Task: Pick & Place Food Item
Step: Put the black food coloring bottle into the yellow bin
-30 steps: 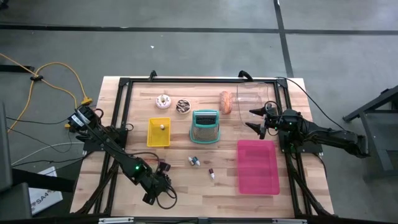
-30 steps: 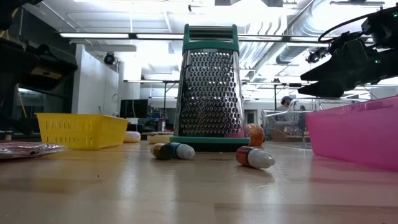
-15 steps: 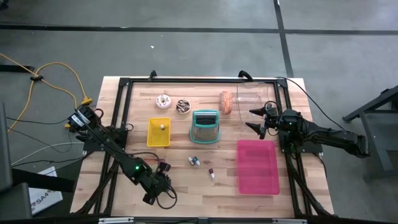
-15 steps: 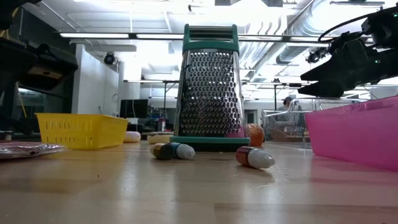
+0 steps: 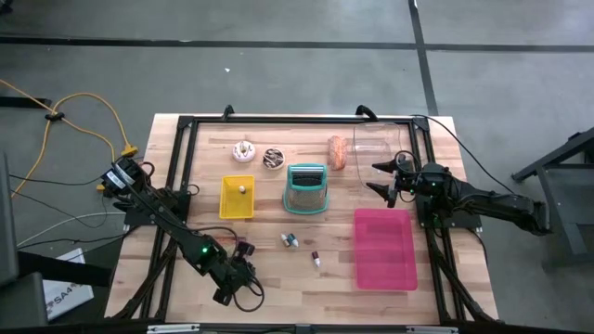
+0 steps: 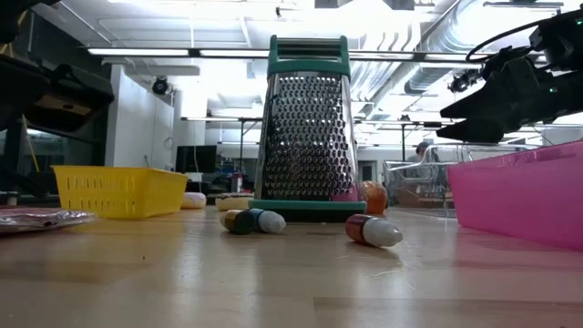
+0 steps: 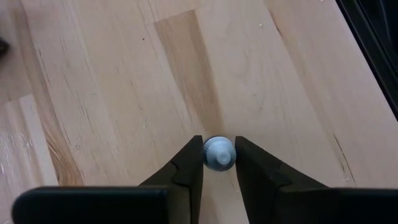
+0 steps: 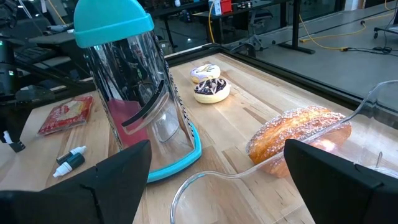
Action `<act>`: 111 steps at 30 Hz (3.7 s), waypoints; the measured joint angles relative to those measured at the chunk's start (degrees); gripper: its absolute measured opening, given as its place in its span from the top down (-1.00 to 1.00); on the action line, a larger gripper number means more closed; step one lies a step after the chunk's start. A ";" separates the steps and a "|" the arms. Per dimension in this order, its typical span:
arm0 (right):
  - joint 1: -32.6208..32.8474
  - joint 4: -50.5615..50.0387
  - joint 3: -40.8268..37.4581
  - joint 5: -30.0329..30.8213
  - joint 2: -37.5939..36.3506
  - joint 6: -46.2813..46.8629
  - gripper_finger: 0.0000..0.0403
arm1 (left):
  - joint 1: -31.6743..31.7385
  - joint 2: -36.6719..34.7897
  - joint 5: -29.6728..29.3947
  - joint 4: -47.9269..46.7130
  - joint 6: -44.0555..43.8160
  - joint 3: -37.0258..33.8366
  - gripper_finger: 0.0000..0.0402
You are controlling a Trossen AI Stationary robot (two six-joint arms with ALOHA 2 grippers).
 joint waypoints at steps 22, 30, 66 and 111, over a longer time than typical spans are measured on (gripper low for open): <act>-0.02 0.01 0.01 -0.01 0.01 0.00 -0.77 | 2.27 -2.47 3.39 -2.05 0.00 -0.02 0.65; -0.02 0.01 -0.01 0.00 0.02 0.00 -0.77 | 3.64 -7.70 3.12 -4.48 2.41 -0.02 0.65; -0.02 0.01 0.01 0.00 0.01 0.00 -0.77 | 21.16 -17.40 1.42 -12.68 2.10 -0.02 0.65; -0.01 0.01 0.00 0.00 0.01 -0.02 -0.77 | 32.83 -38.69 -13.79 -30.40 -16.34 -9.73 0.65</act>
